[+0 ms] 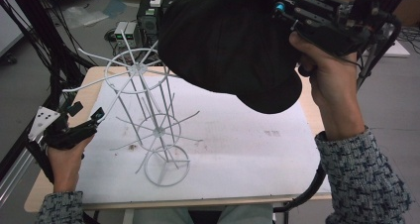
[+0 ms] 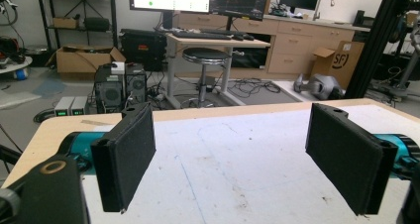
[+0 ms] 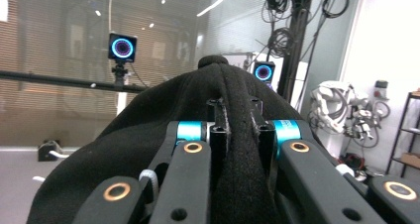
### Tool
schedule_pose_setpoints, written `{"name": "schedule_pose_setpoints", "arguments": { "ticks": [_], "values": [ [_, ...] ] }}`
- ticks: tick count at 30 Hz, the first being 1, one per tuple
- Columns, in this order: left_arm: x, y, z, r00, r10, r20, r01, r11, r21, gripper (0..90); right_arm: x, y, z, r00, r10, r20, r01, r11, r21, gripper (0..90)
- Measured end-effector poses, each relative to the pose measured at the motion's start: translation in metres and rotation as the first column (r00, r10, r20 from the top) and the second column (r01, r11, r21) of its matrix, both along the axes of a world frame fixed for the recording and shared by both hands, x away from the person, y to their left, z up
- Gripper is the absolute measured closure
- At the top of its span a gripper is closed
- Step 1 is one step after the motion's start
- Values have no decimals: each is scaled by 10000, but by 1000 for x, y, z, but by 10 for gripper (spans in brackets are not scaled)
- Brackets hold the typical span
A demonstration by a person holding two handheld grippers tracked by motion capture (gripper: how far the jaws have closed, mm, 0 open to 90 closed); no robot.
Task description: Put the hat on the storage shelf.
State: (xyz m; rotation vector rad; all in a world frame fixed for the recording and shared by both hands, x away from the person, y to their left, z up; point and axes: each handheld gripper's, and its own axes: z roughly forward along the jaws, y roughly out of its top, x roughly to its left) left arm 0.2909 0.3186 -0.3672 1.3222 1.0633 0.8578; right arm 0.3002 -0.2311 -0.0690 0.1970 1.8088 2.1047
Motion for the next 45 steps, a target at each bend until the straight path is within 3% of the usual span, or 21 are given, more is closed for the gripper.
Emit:
{"name": "schedule_pose_setpoints", "arguments": {
  "ticks": [9, 21, 28, 45],
  "values": [
    [0, 0, 0, 10000, 5, 19, -5, 10000, -23, 195, -3, 5, -5, 9999, 148, 27, -147, 9996, -222, 818],
    [-1, 2, 0, 10000, 28, 24, -28, 10000, -42, 195, 9, 12, -31, 9989, 289, -356, -300, 9991, -309, 772],
    [-1, 1, 1, 10000, 23, 48, -23, 10000, -41, 195, 9, 13, -34, 9992, -101, -395, 58, 9942, -1074, 760],
    [-2, 2, 2, 10000, 48, 76, -47, 10000, -50, 195, 17, 15, -61, 9950, -421, -904, 216, 9760, -2167, 732]
  ]
}}
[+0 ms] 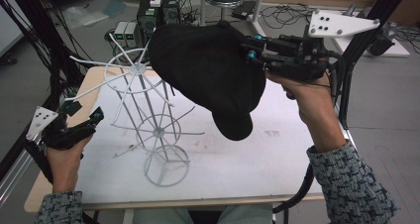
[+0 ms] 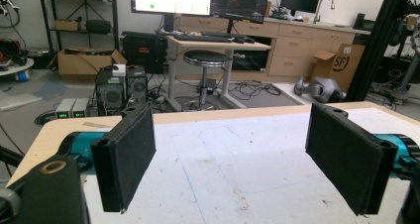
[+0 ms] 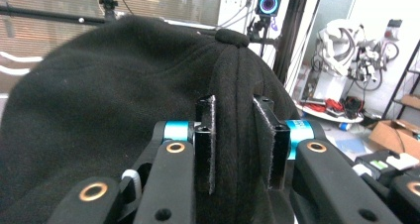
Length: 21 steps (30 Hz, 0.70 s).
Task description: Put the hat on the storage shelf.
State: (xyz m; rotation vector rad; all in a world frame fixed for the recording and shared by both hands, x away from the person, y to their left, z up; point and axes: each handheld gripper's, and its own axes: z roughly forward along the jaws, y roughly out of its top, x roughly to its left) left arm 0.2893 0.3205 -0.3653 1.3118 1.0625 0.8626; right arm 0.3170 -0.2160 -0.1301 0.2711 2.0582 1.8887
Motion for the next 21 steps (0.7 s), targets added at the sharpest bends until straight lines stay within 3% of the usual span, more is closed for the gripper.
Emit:
{"name": "schedule_pose_setpoints", "arguments": {
  "ticks": [21],
  "values": [
    [-1, 1, 1, 10000, 23, 78, -24, 10000, 20, 195, 13, 15, -36, 9977, 180, -651, -230, 9968, -769, 722]
  ]
}}
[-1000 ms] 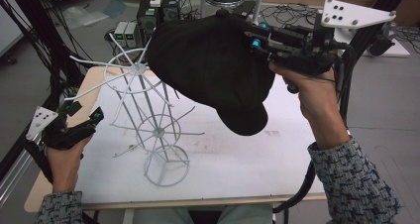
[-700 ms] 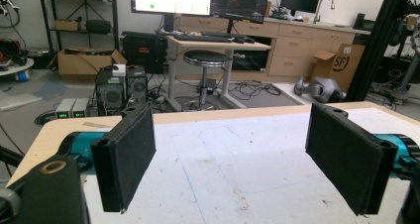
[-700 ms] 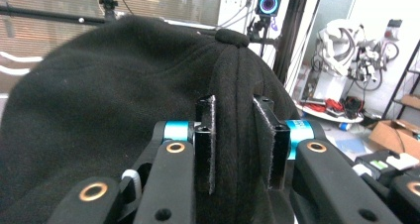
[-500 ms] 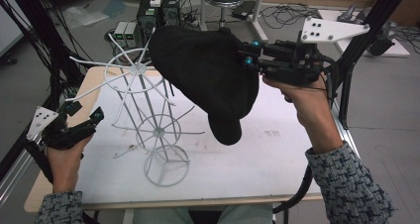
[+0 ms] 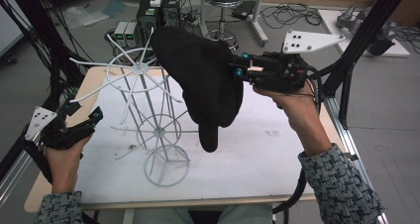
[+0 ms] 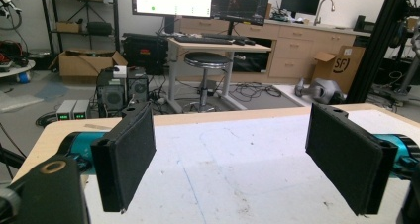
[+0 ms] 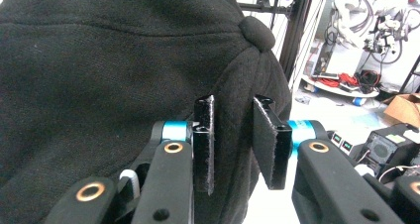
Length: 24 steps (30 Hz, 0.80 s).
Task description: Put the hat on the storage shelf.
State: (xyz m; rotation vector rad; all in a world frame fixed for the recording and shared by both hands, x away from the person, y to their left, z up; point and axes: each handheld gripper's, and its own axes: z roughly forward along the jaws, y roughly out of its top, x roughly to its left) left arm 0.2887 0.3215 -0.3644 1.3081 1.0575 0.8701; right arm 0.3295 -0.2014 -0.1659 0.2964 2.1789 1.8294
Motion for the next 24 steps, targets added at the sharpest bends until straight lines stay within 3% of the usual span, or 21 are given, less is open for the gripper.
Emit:
{"name": "schedule_pose_setpoints", "arguments": {
  "ticks": [9, 12, 24],
  "values": [
    [0, 0, 1, 10000, 20, 33, -20, 10000, -5, 195, -1, 1, -1, 9999, -94, 82, 94, 10000, 2, 694],
    [-1, 0, 1, 10000, 30, 42, -30, 10000, -11, 195, -2, 0, 1, 9999, -102, 111, 100, 9997, 227, 678],
    [1, -1, 1, 10000, -3, 39, 3, 10000, -36, 195, -2, -21, -2, 9919, -1234, 305, 1222, 9918, 382, 540]
  ]
}}
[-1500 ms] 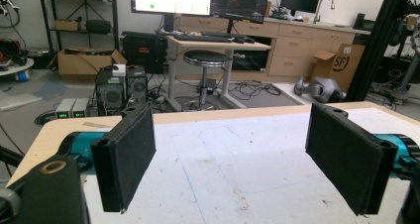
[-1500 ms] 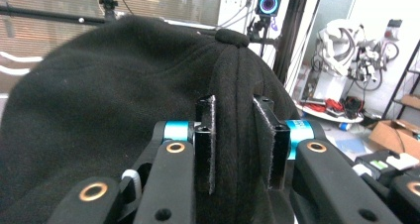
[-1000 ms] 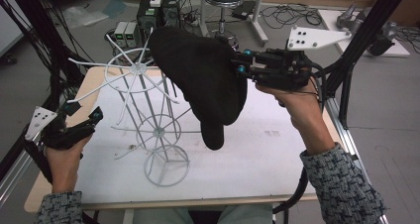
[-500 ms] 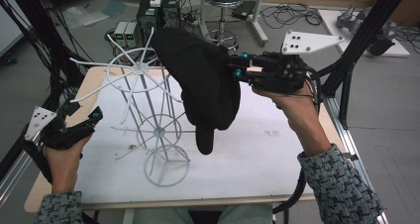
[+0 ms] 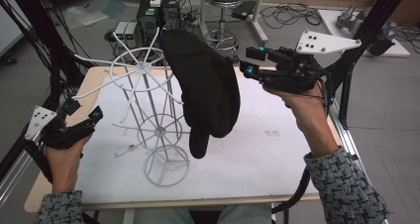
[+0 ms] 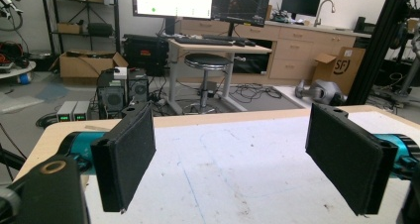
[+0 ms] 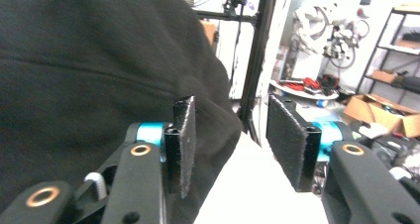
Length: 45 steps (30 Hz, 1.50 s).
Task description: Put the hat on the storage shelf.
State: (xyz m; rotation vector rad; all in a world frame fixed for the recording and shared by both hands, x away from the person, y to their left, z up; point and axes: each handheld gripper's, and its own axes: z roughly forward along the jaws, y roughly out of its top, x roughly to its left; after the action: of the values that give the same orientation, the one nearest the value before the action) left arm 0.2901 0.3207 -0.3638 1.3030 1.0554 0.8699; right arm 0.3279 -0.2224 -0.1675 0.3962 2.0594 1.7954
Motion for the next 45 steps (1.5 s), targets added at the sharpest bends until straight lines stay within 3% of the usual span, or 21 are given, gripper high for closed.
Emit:
{"name": "schedule_pose_setpoints", "arguments": {
  "ticks": [7, 14, 18, 22, 24, 26, 28, 29, 32, 38, 45],
  "values": [
    [3, -3, -2, 10000, -63, -72, 63, 10000, 37, 195, 4, -27, -13, 9942, -1070, -69, 1070, 9943, 7, 469],
    [3, -4, -2, 10000, -81, -52, 81, 10000, 38, 194, 7, -62, -32, 9756, -2171, -320, 2178, 9757, 220, 400],
    [3, -3, -2, 9999, -78, -73, 78, 10000, 53, 194, 8, -81, -45, 9545, -2914, -636, 2934, 9556, 255, 310],
    [2, -3, -1, 10000, -62, -72, 62, 10000, 22, 195, 7, -99, -60, 9262, -3684, -797, 3721, 9274, 380, 208],
    [3, -4, -1, 10000, -68, -39, 68, 10000, 12, 194, 6, -109, -69, 9105, -4037, -895, 4095, 9104, 593, 160],
    [3, -4, -1, 9999, -88, -48, 88, 9999, 57, 195, 5, -118, -78, 8872, -4505, -995, 4580, 8860, 728, 105],
    [3, -5, -2, 9999, -92, -84, 93, 9999, 70, 194, 2, -127, -88, 8803, -4634, -1017, 4722, 8764, 946, 104],
    [3, -6, -2, 9999, -102, -91, 103, 9999, 87, 194, 0, -132, -95, 8736, -4777, -927, 4859, 8666, 1132, 104],
    [4, -7, -2, 9999, -100, -133, 102, 9998, 151, 194, -5, -141, -109, 8658, -4909, -971, 5002, 8550, 1371, 104],
    [4, -10, -2, 9998, -144, -117, 147, 9996, 243, 194, -10, -149, -136, 8371, -5315, -1295, 5458, 8272, 1333, 104],
    [4, -10, -3, 9997, -159, -157, 164, 9994, 304, 194, -8, -150, -158, 8107, -5681, -1417, 5825, 8069, 974, 104]
  ]
}}
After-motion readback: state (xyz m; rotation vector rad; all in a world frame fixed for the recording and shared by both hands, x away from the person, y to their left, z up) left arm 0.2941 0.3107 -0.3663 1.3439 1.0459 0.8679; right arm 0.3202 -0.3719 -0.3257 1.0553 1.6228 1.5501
